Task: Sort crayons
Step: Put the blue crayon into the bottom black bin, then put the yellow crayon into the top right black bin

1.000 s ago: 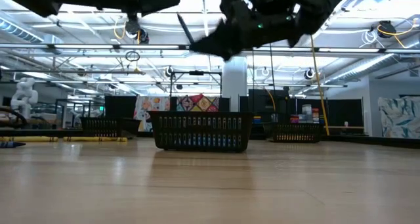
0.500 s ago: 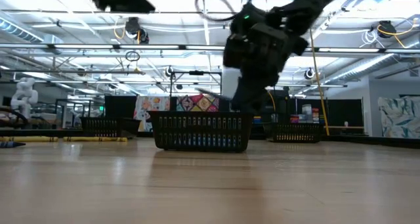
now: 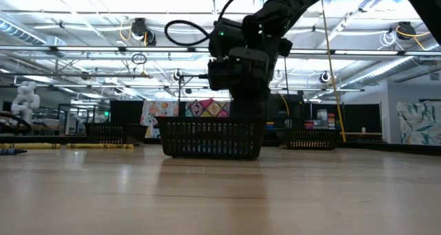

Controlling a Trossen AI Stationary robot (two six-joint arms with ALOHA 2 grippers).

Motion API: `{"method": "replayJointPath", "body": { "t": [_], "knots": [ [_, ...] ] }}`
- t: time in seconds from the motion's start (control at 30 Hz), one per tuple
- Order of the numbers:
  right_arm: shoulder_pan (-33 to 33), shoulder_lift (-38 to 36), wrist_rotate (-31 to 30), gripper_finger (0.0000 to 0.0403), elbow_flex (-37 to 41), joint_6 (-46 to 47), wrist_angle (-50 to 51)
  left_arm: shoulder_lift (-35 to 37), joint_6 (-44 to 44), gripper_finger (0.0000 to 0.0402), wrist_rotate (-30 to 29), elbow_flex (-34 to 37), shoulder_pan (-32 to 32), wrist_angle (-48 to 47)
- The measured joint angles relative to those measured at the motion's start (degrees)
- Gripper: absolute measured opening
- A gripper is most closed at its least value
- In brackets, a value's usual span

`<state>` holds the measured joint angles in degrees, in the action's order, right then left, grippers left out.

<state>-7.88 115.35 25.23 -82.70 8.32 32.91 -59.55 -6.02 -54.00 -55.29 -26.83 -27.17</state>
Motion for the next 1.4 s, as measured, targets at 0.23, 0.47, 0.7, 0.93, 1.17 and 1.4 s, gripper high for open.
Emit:
{"method": "replayJointPath", "body": {
  "t": [0.23, 0.47, 0.7, 0.93, 1.17, 1.4],
  "knots": [
    [0.12, -4.53, -0.59, 0.0150, -0.07, -4.46, -0.96, -1.72, -10.55, 0.0210, 6.62, -0.09, -2.75, -8.37],
    [0.08, -14.77, -5.95, 0.0152, 4.47, -15.24, -9.92, -1.75, -39.24, 0.0210, 18.16, -0.04, -4.96, -25.63],
    [0.13, -21.14, -5.77, 0.0144, 23.44, -15.35, -36.86, -3.80, -69.76, 0.0210, 26.65, 4.38, -6.24, -40.80],
    [0.13, -22.32, -5.70, 0.0144, 28.76, -15.66, -43.83, -6.25, -79.68, 0.0210, 31.73, 10.92, -5.53, -37.44],
    [0.00, -22.32, -5.70, 0.0144, 28.79, -18.46, -47.22, -8.78, -81.88, 0.0210, 32.06, 13.40, 1.70, -34.64],
    [-0.02, -22.34, -5.70, 0.0144, 28.79, -19.93, -48.41, -10.90, -72.35, 0.0210, 36.36, 13.77, 9.66, -34.84]
  ]
}}
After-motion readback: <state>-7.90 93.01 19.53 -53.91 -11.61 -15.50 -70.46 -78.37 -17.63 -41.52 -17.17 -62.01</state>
